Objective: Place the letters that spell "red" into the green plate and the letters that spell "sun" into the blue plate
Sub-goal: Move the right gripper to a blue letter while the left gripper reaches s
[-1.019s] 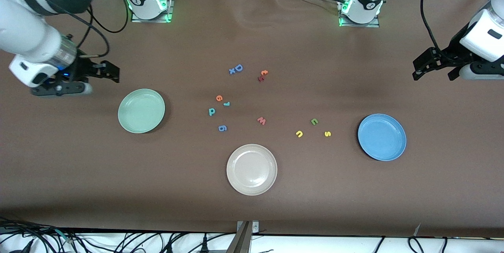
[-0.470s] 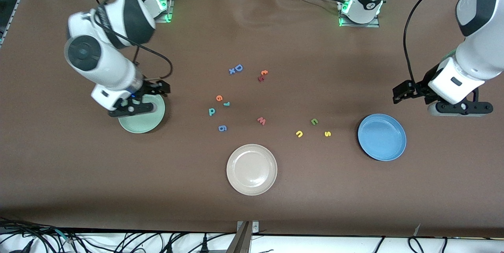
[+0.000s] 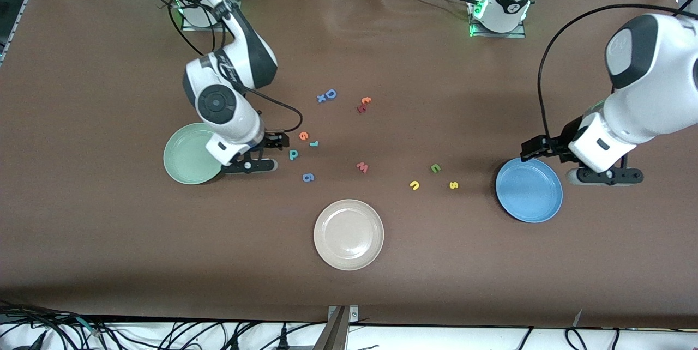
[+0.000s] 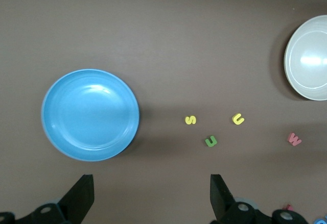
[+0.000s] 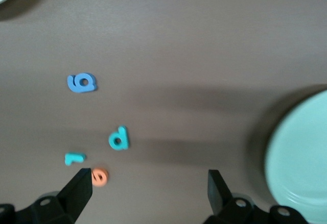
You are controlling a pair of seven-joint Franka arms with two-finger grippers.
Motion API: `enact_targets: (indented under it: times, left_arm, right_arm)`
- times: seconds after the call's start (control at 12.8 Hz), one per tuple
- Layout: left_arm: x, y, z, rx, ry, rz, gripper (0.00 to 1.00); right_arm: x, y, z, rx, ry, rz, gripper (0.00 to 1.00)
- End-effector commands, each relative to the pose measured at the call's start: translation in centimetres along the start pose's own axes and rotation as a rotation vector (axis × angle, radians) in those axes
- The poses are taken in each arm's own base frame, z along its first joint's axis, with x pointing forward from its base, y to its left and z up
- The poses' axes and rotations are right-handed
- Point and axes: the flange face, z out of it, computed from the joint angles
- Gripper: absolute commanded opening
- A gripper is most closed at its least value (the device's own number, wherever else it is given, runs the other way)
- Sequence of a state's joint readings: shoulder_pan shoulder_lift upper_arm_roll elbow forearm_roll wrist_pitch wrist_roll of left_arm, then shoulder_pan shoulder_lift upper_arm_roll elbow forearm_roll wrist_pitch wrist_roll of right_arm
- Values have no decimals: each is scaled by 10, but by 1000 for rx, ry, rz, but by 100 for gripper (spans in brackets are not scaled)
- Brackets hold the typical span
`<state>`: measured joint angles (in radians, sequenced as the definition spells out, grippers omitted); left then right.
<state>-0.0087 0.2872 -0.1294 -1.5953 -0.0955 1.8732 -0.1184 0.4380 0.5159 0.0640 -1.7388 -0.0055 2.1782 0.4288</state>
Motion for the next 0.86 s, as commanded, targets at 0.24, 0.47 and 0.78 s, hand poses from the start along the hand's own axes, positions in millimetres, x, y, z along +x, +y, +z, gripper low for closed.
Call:
enact_targets:
  times: [0.24,0.47,0.78]
  left_arm:
    - [3,35,50,-3,-57,52,100]
    - [7,51,104,-2,-63,66,100]
    - [3,49,161,-6,-25,57,100]
  right_arm:
    - [0,-30,61,-4,28,-6,99]
    - [-2,-36,84,-1,31,-16,98]
    - [-6,-38,97,-23,32,-41,87]
